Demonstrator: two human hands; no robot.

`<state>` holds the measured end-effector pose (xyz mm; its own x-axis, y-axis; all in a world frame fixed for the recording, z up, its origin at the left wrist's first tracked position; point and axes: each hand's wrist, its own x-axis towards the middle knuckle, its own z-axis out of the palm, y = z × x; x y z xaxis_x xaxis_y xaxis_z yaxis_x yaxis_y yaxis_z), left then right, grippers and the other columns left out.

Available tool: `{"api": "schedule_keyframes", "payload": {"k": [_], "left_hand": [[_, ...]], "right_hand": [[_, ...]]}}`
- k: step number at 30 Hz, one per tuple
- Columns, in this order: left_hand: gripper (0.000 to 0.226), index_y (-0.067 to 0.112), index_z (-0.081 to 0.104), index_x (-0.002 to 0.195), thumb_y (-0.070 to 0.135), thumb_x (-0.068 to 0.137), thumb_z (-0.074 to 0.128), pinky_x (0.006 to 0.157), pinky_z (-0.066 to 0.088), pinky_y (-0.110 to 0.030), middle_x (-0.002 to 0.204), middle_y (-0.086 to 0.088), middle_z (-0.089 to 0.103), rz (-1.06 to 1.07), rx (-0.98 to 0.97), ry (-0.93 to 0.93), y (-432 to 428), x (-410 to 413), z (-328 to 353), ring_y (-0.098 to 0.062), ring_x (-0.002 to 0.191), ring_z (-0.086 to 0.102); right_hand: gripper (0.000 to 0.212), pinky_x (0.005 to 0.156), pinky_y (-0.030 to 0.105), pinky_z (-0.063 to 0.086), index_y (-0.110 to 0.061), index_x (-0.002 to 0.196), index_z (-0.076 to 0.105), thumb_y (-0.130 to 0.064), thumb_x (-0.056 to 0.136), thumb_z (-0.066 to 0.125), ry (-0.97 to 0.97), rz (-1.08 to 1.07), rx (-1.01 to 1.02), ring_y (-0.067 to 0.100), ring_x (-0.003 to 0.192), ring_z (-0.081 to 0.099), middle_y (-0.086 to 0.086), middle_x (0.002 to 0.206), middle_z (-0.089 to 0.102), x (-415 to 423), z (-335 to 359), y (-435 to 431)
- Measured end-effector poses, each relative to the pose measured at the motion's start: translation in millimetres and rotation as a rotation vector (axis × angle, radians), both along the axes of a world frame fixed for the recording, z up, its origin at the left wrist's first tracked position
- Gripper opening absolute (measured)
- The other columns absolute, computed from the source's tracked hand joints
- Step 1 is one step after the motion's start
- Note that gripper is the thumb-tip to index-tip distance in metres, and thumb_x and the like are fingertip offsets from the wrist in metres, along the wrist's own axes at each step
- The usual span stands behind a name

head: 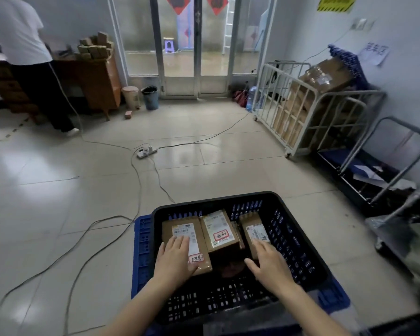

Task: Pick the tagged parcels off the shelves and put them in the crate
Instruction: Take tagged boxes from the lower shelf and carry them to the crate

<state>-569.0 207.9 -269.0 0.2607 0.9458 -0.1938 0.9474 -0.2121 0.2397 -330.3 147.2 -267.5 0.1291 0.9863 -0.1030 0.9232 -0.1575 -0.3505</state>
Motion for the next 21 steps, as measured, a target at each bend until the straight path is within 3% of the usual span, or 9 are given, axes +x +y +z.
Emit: {"api": "schedule_keyframes", "payload": {"k": [8, 13, 21], "left_hand": [[0.077, 0.016, 0.014, 0.15, 0.045, 0.089, 0.051, 0.12, 0.007, -0.038, 0.158, -0.001, 0.017, -0.256, 0.051, -0.003, -31, 20, 29, -0.02, 0.147, 0.01], [0.078, 0.016, 0.017, 0.149, 0.047, 0.087, 0.054, 0.12, 0.011, -0.035, 0.157, -0.001, 0.02, -0.429, 0.049, -0.04, -64, 54, 40, -0.019, 0.146, 0.014], [0.076, 0.016, 0.02, 0.149, 0.048, 0.089, 0.053, 0.119, 0.016, -0.033, 0.157, -0.001, 0.022, -0.65, 0.052, -0.039, -133, 118, 49, -0.019, 0.146, 0.017]], "right_hand": [[0.069, 0.115, 0.031, 0.021, -0.016, 0.149, 0.016, -0.049, 0.094, 0.041, -0.147, -0.122, -0.006, 0.018, 0.141, 0.023, 0.004, 0.153, 0.026, 3, 29, -85], [0.07, 0.115, 0.031, 0.019, -0.016, 0.149, 0.015, -0.05, 0.094, 0.041, -0.143, -0.241, -0.05, 0.018, 0.142, 0.02, 0.003, 0.155, 0.023, 17, 38, -144], [0.067, 0.111, 0.032, 0.026, -0.015, 0.146, 0.024, -0.047, 0.091, 0.046, -0.144, -0.474, -0.061, 0.02, 0.136, 0.03, 0.005, 0.15, 0.032, 41, 53, -250]]}}
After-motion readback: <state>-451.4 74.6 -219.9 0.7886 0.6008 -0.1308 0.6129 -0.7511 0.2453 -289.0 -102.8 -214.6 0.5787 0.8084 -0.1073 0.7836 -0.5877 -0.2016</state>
